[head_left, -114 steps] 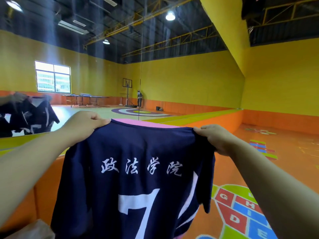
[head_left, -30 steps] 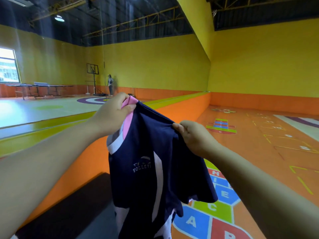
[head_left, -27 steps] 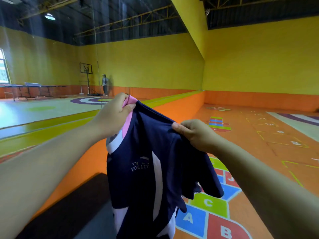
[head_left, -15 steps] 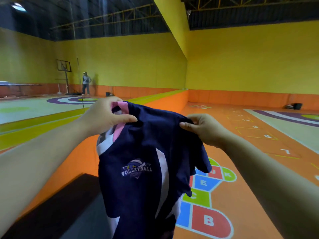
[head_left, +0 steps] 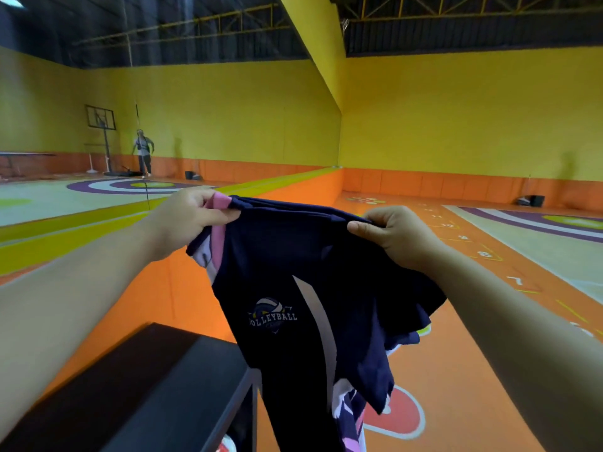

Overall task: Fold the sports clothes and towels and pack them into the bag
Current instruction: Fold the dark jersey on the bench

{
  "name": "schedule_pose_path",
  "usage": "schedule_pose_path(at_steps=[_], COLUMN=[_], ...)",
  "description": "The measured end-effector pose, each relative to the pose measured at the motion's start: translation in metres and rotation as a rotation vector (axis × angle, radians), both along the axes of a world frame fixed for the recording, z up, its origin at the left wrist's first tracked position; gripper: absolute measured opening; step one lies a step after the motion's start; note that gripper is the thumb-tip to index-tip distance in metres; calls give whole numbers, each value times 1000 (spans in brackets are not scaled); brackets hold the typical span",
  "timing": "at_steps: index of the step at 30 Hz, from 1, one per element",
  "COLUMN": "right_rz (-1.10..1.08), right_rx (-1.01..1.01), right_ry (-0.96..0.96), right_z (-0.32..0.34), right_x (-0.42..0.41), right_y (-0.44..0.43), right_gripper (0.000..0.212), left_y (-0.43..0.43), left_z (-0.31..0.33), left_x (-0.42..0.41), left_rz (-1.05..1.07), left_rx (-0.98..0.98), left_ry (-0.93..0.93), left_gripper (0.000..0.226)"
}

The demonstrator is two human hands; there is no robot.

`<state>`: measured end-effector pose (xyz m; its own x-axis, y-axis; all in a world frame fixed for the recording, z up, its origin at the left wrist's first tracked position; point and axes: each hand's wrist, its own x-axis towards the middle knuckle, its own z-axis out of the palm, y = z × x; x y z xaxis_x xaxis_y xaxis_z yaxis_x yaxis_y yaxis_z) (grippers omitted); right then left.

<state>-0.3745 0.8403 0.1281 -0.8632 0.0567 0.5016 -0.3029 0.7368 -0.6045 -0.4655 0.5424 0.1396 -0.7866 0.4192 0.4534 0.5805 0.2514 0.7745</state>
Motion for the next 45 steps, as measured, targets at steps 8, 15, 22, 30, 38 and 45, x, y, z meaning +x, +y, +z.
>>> schedule_pose_path(at_steps=[8,15,22,30,38,45], right_rz=[-58,129,-54,-225,-40,-43], right_rx=[-108,-125,96,-111,12,173], right_ry=[-10,-167,-93,94,-23,-312], right_z=[-25,-28,-29,-43,-20,-7], right_x=[12,34,31,42,81,51], right_y=[-5,-4,-7,-11,0,26], right_gripper=[26,24,5,13,47,22], left_y=[16,15,10,16,21,18], left_z=[-11,-2,-1,-8,-13,-18], left_x=[16,17,11,21,33,15], left_rz=[-83,-47,84,38,-133,-196], left_rx=[161,201,41,39,152,-203], left_ry=[-51,-64,36,59,5,-205], left_gripper=[12,24,42,14,7,36])
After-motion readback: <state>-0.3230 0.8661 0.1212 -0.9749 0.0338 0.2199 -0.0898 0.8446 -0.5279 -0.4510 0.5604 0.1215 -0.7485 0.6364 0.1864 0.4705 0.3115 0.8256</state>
